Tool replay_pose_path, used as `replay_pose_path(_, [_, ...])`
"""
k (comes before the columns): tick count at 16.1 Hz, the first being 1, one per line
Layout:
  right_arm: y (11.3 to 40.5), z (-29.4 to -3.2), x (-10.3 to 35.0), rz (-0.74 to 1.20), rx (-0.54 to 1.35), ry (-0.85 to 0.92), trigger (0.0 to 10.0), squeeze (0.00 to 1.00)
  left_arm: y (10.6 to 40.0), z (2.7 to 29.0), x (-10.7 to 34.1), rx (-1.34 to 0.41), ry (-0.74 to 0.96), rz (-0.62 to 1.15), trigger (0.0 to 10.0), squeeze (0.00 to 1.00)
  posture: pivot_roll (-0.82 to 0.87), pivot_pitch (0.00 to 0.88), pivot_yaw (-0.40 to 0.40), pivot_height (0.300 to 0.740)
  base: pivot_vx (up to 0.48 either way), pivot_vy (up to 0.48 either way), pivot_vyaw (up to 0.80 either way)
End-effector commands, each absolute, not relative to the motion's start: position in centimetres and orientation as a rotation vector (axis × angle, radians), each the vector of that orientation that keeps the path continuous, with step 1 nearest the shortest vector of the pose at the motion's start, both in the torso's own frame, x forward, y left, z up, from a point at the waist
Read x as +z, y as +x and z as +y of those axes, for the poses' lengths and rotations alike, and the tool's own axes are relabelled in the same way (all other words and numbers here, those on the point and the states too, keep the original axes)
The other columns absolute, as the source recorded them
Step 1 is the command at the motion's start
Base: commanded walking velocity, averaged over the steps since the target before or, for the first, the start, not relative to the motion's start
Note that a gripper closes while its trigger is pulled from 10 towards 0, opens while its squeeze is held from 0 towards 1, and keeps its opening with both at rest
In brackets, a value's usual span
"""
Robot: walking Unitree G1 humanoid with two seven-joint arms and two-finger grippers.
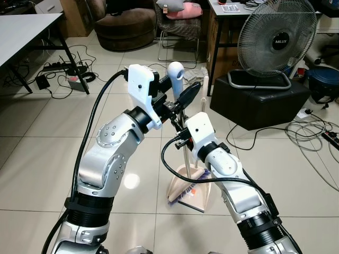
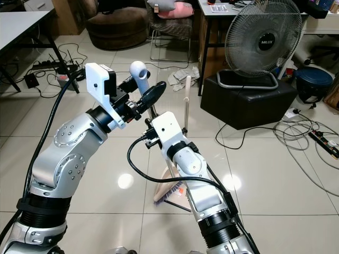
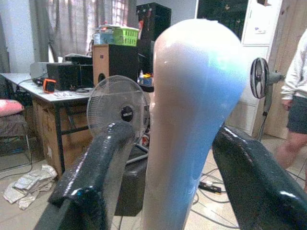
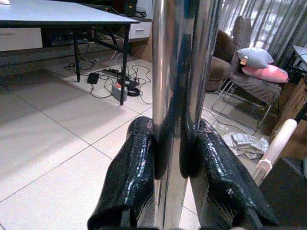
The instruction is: Sweep floor
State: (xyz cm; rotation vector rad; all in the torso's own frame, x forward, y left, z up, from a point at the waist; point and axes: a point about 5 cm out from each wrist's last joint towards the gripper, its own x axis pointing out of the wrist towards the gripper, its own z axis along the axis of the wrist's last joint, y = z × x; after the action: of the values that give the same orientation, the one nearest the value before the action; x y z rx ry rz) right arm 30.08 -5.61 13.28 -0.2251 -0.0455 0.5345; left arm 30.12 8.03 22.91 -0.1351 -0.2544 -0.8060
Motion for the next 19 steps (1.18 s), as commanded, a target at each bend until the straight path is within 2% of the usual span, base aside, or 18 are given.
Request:
replay_pose_path(1, [30.16, -5.00, 14.63, -0.116, 0.545, -0.226, 10.0, 0.00, 30.14, 8.06, 23.01, -0.811, -0.141, -0.259, 0.0, 0.00, -0.06, 0.024, 0.052, 0.740, 0.000, 0.000, 0.00])
replay_pose_path(17, [30.20, -5.08, 14.67, -0.113, 0.541, -0.220, 10.0, 0.00, 30.21, 8.42, 23.02, -0.802, -0.155, -0.252, 0.0, 0.00, -0.06, 0.046, 0.054, 0.740, 0.000, 0.000, 0.00])
replay_pose_path(18, [30.19, -5.07, 14.65, -0.113, 0.541, -0.220, 10.0, 0.00, 30.19, 8.38, 23.11, -0.795, -0.148, -0.256, 0.9, 0.00, -0.06, 0.045, 0.055, 0.740, 0.000, 0.000, 0.00])
replay_pose_path(19, [30.19, -5.06, 14.65, -0.113, 0.541, -0.220, 10.0, 0.00, 30.22, 8.35, 23.15, -0.793, -0.151, -0.256, 10.0, 0.09, -0.06, 0.045, 0.055, 0.740, 0.000, 0.000, 0.00])
